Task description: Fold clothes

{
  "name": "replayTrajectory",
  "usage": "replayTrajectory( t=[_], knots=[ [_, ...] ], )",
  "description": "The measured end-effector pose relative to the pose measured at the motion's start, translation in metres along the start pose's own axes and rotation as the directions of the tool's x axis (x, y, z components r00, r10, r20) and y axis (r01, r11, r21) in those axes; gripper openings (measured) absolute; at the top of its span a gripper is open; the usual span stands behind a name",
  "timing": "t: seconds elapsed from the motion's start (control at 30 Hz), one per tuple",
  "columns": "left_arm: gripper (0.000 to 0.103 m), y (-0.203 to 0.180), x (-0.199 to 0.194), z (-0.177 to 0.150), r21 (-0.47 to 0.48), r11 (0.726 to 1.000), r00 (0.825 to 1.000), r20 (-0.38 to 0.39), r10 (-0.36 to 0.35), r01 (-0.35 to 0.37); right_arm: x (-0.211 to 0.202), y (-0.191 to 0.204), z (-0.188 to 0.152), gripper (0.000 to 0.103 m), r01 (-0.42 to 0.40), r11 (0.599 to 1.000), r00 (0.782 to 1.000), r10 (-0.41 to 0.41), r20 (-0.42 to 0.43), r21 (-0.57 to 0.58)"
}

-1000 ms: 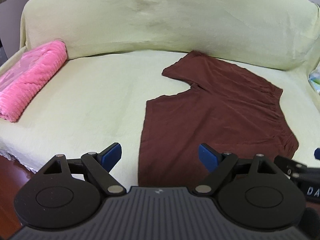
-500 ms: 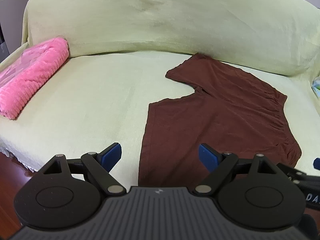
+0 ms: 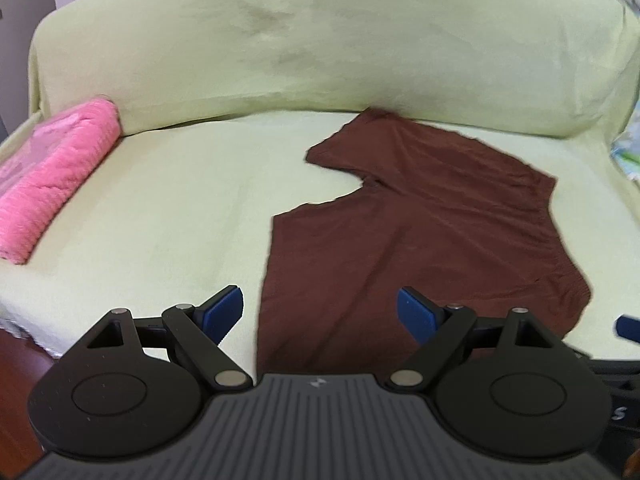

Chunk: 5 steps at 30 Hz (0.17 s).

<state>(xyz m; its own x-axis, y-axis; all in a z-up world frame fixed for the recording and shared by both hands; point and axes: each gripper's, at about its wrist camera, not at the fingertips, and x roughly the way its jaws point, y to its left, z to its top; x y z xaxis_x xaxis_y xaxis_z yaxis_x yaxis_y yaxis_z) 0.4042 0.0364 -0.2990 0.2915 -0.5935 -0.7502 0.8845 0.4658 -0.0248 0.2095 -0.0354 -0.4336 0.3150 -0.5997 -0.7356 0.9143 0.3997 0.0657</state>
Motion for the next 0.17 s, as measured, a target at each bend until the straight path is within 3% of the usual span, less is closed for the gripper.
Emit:
replayTrajectory(
  t=[0.17],
  knots=[
    [0.087, -0.012, -0.005, 0.0, 0.047, 0.999, 0.999, 0.043, 0.015, -0.017, 0.001, -0.002, -0.002, 0.101, 0.005, 1.0, 1.0, -0.005, -0.002, 0.011]
  ],
)
